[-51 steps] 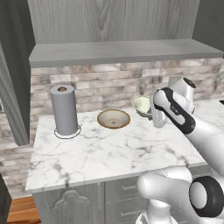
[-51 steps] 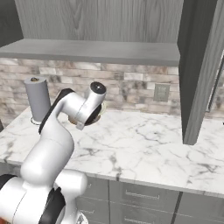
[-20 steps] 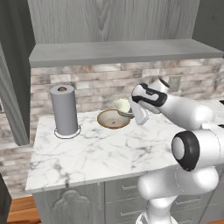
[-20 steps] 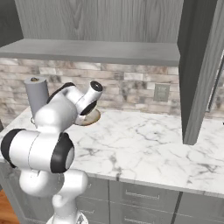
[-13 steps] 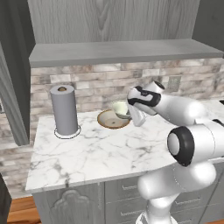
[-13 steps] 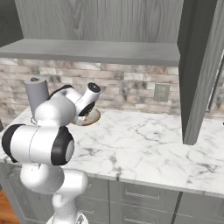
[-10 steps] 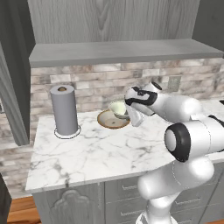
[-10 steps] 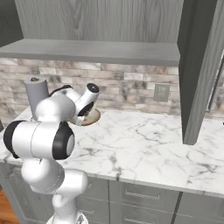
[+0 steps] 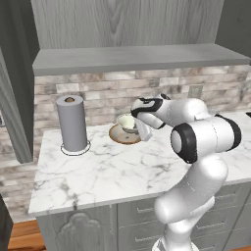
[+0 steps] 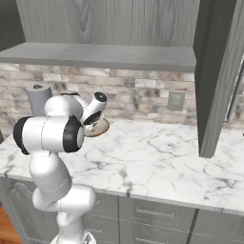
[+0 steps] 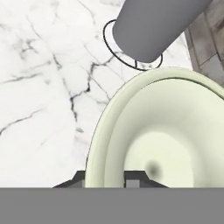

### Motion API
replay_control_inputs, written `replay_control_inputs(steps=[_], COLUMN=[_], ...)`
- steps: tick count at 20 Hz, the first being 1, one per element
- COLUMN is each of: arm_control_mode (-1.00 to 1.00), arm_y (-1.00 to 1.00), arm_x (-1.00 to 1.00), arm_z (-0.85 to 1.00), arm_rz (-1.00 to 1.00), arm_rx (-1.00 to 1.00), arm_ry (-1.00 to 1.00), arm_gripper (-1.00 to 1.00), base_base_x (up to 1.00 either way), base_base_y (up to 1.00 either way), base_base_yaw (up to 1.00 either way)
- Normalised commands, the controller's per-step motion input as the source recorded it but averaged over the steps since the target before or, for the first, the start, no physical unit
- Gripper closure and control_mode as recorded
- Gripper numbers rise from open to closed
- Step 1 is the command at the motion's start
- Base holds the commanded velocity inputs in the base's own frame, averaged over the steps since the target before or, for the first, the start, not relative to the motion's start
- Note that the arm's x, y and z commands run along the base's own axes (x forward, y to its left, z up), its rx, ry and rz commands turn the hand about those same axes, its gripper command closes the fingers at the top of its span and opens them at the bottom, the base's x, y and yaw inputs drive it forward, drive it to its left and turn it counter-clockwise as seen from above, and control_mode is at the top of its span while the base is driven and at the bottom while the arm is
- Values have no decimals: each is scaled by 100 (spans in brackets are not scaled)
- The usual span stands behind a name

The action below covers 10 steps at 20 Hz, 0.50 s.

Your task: Pick up the bowls on the counter and stack them on top of one another in the open cabinet. Place the smaller bowl on top of the larger bowl.

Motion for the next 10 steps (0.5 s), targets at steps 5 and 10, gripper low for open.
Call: replay_control_inputs(steps=[5, 10], arm_control_mode=[-100, -100], arm_y=[7, 5], arm_x=[44, 35], arm_z=[-21, -24], arm_rz=[0, 0], arm_rx=[-3, -6], arm_ry=[0, 0], arm_gripper=[100, 100], base_base_x=[0, 0], base_base_y=[0, 0], base_base_yaw=[0, 0])
